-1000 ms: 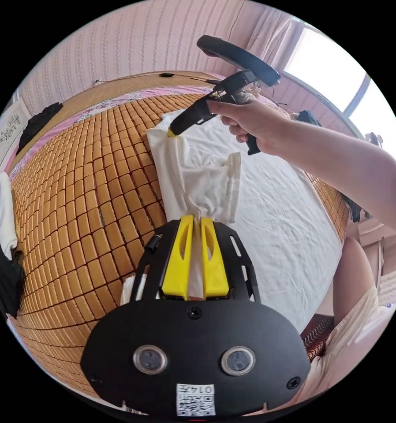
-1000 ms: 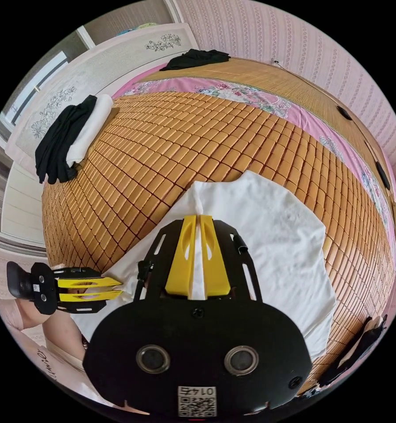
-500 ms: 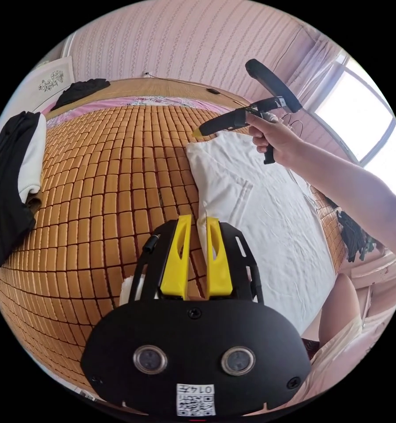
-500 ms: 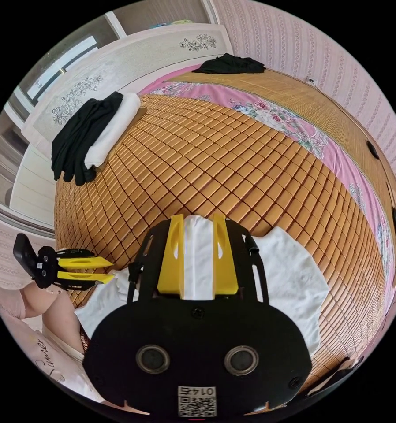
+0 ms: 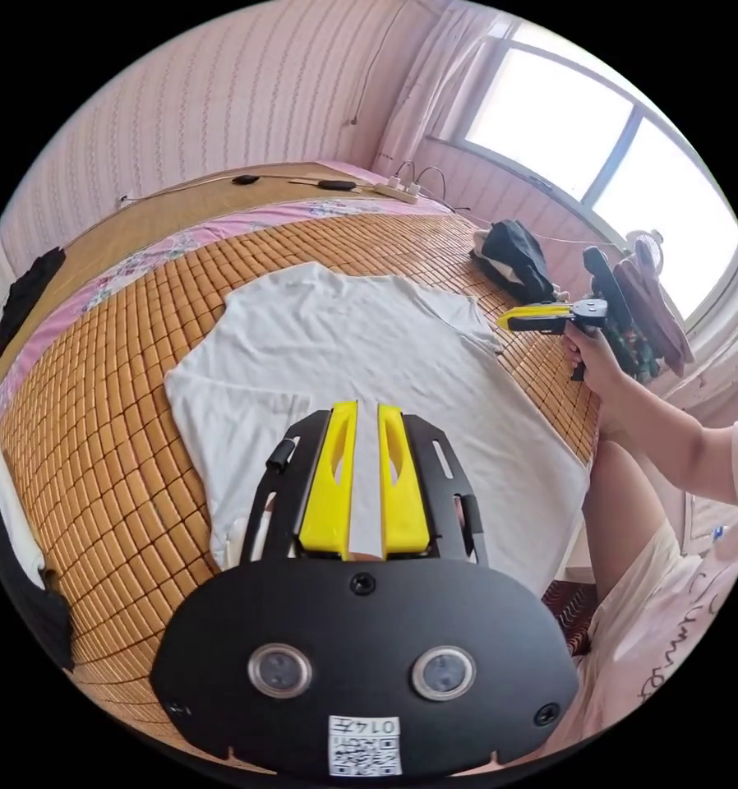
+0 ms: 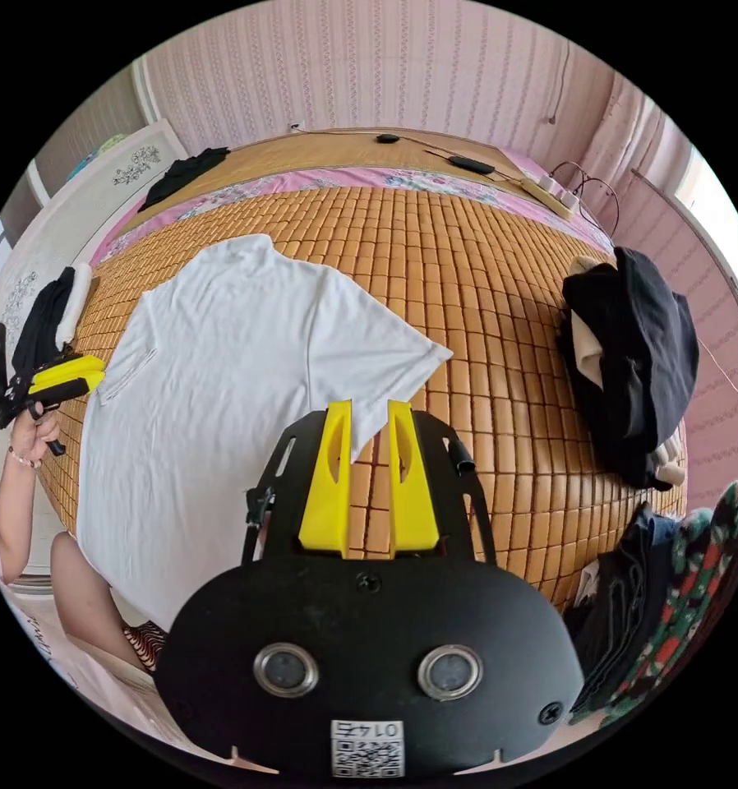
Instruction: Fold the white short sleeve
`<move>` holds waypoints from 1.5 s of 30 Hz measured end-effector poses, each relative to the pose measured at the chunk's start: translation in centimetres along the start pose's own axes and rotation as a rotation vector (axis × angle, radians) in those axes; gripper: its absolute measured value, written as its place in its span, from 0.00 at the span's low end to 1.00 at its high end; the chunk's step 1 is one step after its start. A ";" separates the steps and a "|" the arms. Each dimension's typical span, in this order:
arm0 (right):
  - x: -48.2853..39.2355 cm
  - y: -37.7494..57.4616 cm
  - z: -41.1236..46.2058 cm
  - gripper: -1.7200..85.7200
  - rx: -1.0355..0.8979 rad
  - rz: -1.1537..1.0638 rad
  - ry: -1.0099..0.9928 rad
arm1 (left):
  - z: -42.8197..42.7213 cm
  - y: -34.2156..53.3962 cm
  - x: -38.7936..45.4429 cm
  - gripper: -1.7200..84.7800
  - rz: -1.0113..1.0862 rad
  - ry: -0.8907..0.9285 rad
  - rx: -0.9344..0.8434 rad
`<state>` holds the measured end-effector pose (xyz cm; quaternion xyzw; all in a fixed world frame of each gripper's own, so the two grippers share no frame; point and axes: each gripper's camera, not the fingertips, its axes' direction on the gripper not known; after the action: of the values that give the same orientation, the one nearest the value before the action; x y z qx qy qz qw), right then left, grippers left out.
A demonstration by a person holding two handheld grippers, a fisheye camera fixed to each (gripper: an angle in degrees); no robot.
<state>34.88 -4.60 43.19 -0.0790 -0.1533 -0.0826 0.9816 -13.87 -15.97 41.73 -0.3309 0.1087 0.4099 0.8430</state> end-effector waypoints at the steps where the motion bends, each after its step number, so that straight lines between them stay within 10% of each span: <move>1: 0.9 0.8 0.0 0.11 0.002 0.017 -0.032 | 1.4 -2.6 1.2 0.08 0.046 0.001 -0.020; 18: 4.5 5.2 -1.6 0.03 0.131 0.091 -0.282 | 19.3 -26.6 15.5 0.06 0.226 -0.026 -0.300; 27: 3.8 5.3 -5.7 0.03 0.228 -0.059 -0.318 | 8.0 -22.6 8.7 0.02 0.072 -0.003 0.029; 45: -4.5 3.3 -6.3 0.09 0.090 -0.346 -0.241 | 5.0 -12.8 -1.5 0.10 -0.166 0.073 -0.062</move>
<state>33.04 -1.90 35.43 -0.0166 -0.2843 -0.2328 0.9299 -5.53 -19.37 52.24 -0.3796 0.0989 0.3294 0.8589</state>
